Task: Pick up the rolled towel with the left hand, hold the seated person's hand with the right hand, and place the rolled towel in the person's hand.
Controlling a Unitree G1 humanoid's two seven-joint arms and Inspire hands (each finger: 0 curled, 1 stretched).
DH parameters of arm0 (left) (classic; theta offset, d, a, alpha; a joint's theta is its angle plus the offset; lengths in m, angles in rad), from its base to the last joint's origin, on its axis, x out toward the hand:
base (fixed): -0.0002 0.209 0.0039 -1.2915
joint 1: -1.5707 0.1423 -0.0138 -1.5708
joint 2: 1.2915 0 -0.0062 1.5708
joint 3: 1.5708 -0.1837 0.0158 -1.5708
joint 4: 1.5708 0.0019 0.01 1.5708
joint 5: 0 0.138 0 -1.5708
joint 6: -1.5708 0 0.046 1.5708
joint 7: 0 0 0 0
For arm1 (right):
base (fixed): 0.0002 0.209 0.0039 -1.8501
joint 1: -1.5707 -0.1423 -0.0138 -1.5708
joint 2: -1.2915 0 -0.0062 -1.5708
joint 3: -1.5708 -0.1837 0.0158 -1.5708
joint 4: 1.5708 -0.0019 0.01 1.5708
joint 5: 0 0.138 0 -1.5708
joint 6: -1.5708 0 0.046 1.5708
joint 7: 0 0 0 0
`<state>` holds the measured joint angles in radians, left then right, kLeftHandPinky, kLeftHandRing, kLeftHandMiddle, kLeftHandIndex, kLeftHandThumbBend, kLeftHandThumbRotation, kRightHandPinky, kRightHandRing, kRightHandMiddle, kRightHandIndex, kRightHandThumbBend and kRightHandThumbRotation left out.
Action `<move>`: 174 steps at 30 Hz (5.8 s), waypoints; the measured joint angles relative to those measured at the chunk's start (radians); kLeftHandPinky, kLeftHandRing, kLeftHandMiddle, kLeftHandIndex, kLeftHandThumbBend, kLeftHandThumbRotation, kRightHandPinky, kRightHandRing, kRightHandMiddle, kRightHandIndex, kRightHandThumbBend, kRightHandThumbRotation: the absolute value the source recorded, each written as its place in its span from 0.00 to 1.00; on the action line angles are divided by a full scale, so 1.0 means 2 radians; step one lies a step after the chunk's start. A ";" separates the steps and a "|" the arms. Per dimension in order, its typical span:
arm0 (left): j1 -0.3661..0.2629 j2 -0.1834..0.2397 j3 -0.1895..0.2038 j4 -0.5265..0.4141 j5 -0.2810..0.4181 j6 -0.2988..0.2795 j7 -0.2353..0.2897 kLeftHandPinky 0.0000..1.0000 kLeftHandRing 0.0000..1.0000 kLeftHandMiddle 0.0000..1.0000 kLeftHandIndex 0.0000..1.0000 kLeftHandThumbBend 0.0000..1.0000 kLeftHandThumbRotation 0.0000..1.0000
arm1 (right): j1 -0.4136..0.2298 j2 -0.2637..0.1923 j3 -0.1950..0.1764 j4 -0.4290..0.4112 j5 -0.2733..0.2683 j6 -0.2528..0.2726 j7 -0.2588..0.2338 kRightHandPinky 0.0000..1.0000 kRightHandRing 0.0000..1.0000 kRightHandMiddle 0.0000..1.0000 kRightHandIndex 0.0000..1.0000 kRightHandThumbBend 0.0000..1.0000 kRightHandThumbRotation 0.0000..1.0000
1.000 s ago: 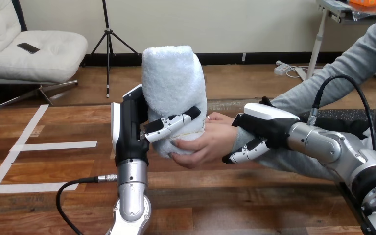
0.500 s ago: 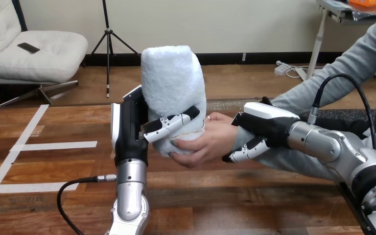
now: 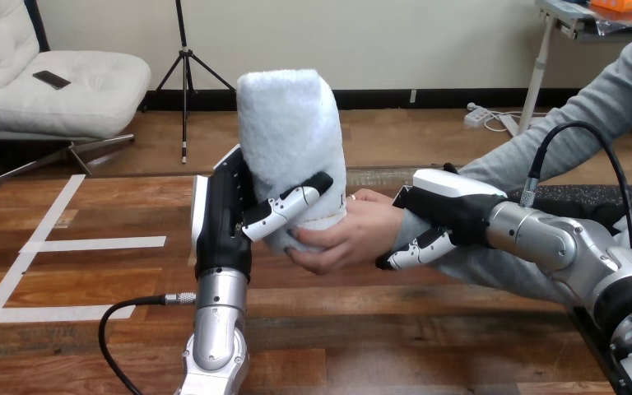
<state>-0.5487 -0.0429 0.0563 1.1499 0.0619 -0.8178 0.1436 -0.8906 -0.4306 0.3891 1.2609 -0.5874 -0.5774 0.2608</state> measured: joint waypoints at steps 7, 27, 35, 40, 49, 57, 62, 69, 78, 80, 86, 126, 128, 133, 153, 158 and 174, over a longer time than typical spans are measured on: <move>0.003 0.002 -0.002 -0.005 -0.001 0.004 -0.015 0.86 0.91 0.92 0.91 1.00 0.89 | -0.001 0.000 0.000 0.000 0.000 0.000 0.000 0.19 0.23 0.27 0.26 0.56 0.35; 0.039 0.000 -0.006 -0.083 -0.002 0.015 -0.054 0.91 0.94 0.95 0.92 1.00 0.98 | -0.012 0.002 -0.002 0.000 0.005 -0.001 0.000 0.26 0.30 0.34 0.34 0.68 0.44; 0.065 0.001 -0.006 -0.136 -0.006 0.029 -0.072 0.94 0.96 0.95 0.92 1.00 0.99 | -0.012 0.002 -0.005 -0.003 0.015 0.001 0.000 0.33 0.37 0.42 0.43 0.86 0.61; 0.086 0.001 -0.008 -0.171 -0.006 0.036 -0.076 0.94 0.95 0.94 0.91 1.00 1.00 | -0.012 0.002 -0.005 -0.010 0.018 0.009 0.001 0.43 0.49 0.54 0.57 0.95 0.71; 0.127 0.001 -0.011 -0.228 -0.009 0.045 -0.083 0.93 0.94 0.93 0.91 1.00 1.00 | -0.013 0.002 -0.005 -0.020 0.019 0.021 0.005 0.61 0.69 0.73 0.76 1.00 0.87; 0.159 0.001 -0.012 -0.271 -0.012 0.055 -0.089 0.92 0.93 0.93 0.90 1.00 1.00 | -0.013 0.000 -0.005 -0.021 0.020 0.024 0.011 0.73 0.79 0.82 0.84 1.00 0.96; 0.179 0.002 -0.012 -0.296 -0.015 0.062 -0.091 0.92 0.93 0.92 0.89 1.00 1.00 | -0.012 -0.001 -0.005 -0.021 0.028 0.024 0.014 0.76 0.83 0.85 0.86 1.00 0.99; 0.203 0.003 -0.015 -0.330 -0.023 0.073 -0.098 0.92 0.93 0.92 0.89 1.00 1.00 | -0.006 -0.006 -0.011 -0.032 0.040 0.024 0.013 0.78 0.85 0.86 0.87 1.00 1.00; 0.236 0.004 -0.019 -0.372 -0.031 0.086 -0.109 0.93 0.93 0.91 0.89 0.99 1.00 | 0.019 -0.016 -0.029 -0.065 0.065 0.015 0.006 0.79 0.87 0.87 0.88 1.00 1.00; 0.243 0.005 -0.020 -0.380 -0.033 0.088 -0.113 0.93 0.92 0.91 0.90 0.98 1.00 | 0.028 -0.019 -0.035 -0.075 0.073 0.012 0.006 0.79 0.87 0.88 0.88 1.00 1.00; 0.269 0.012 -0.021 -0.409 -0.044 0.095 -0.128 0.93 0.92 0.91 0.89 0.94 1.00 | 0.063 -0.026 -0.052 -0.112 0.095 0.003 0.005 0.79 0.87 0.88 0.88 1.00 1.00; 0.388 0.038 -0.022 -0.495 -0.096 0.129 -0.195 0.76 0.83 0.86 0.84 0.76 0.90 | 0.394 0.014 -0.144 -0.411 0.377 -0.027 0.052 0.96 0.95 0.95 0.95 0.92 1.00; 0.390 0.038 -0.022 -0.497 -0.098 0.129 -0.197 0.76 0.82 0.86 0.84 0.76 0.89 | 0.403 0.020 -0.144 -0.425 0.387 -0.027 0.055 0.97 0.95 0.95 0.95 0.92 1.00; 0.391 0.038 -0.022 -0.503 -0.101 0.129 -0.199 0.75 0.81 0.85 0.83 0.76 0.89 | 0.424 0.035 -0.144 -0.458 0.400 -0.027 0.055 0.96 0.94 0.94 0.94 0.91 1.00; 0.391 0.035 -0.023 -0.523 -0.095 0.095 -0.197 0.73 0.80 0.82 0.82 0.75 0.90 | 0.502 0.079 -0.144 -0.610 0.454 0.029 0.055 0.94 0.92 0.91 0.92 0.97 1.00; 0.391 0.035 -0.023 -0.522 -0.086 0.077 -0.197 0.72 0.79 0.81 0.81 0.74 0.90 | 0.524 0.086 -0.144 -0.630 0.460 0.042 0.058 0.95 0.93 0.92 0.91 0.98 1.00; 0.389 0.032 -0.039 -0.516 -0.130 0.060 -0.234 0.72 0.81 0.82 0.82 0.66 0.82 | 0.573 0.104 -0.142 -0.639 0.461 0.066 0.076 1.00 0.96 0.95 0.93 0.92 1.00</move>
<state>0.2301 0.0210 -0.0208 0.1172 -0.1978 -0.6974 -0.3237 0.2545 -0.2236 0.1042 -0.0164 0.3355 -0.4449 0.4119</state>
